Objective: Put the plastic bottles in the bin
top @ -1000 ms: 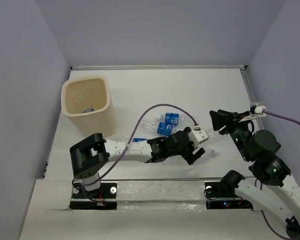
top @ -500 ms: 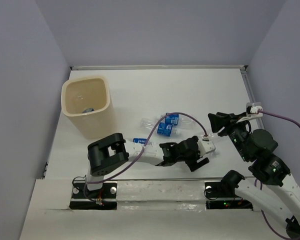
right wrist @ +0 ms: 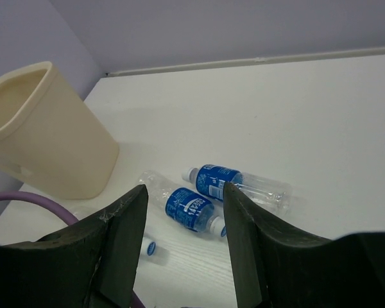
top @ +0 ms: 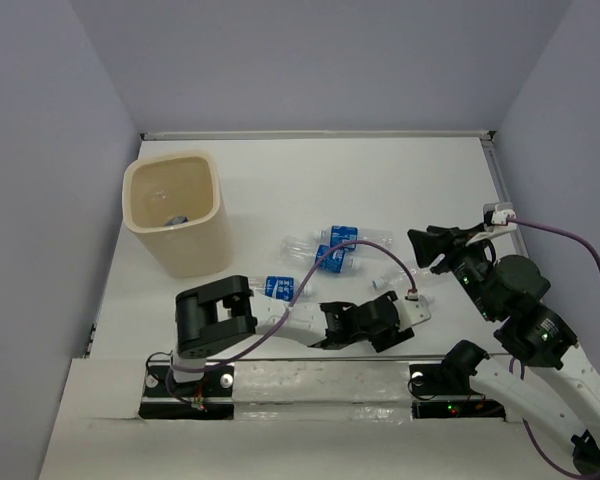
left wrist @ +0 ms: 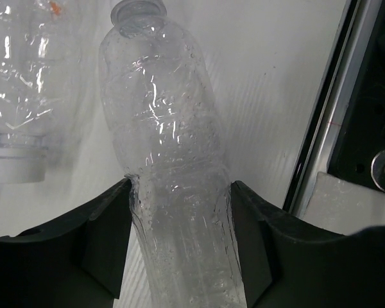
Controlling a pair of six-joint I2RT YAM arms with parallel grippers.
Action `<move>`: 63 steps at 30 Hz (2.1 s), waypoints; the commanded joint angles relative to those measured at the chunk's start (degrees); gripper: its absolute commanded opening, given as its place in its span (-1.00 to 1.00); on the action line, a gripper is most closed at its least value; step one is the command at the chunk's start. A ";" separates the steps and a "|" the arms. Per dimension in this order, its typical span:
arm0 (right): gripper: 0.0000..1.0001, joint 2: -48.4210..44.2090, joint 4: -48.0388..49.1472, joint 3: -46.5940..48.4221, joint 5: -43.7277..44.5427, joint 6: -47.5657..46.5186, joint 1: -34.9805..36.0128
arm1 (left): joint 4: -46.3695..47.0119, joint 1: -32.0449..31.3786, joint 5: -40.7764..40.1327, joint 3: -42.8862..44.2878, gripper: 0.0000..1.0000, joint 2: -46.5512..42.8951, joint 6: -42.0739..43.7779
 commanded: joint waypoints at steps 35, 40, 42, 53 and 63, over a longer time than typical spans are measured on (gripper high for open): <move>0.18 24.73 27.70 -5.92 -35.58 0.49 1.67 | 1.24 62.97 -23.47 -1.35 -0.19 -52.21 -17.39; 0.19 33.68 30.51 -3.82 -36.02 -1.09 5.80 | 2.98 68.44 -26.10 -4.94 -0.17 -52.48 -10.63; 0.20 36.86 30.69 -2.23 -37.08 -2.06 7.47 | 8.07 68.54 -27.42 -7.67 -0.15 -52.39 -3.45; 0.72 64.08 16.92 17.35 -34.10 -15.67 16.96 | 11.61 68.71 -28.31 -17.09 0.94 -53.79 1.96; 0.82 77.74 11.97 28.44 -26.54 -28.60 21.28 | 6.60 68.71 -20.84 -14.89 0.98 -59.86 -2.78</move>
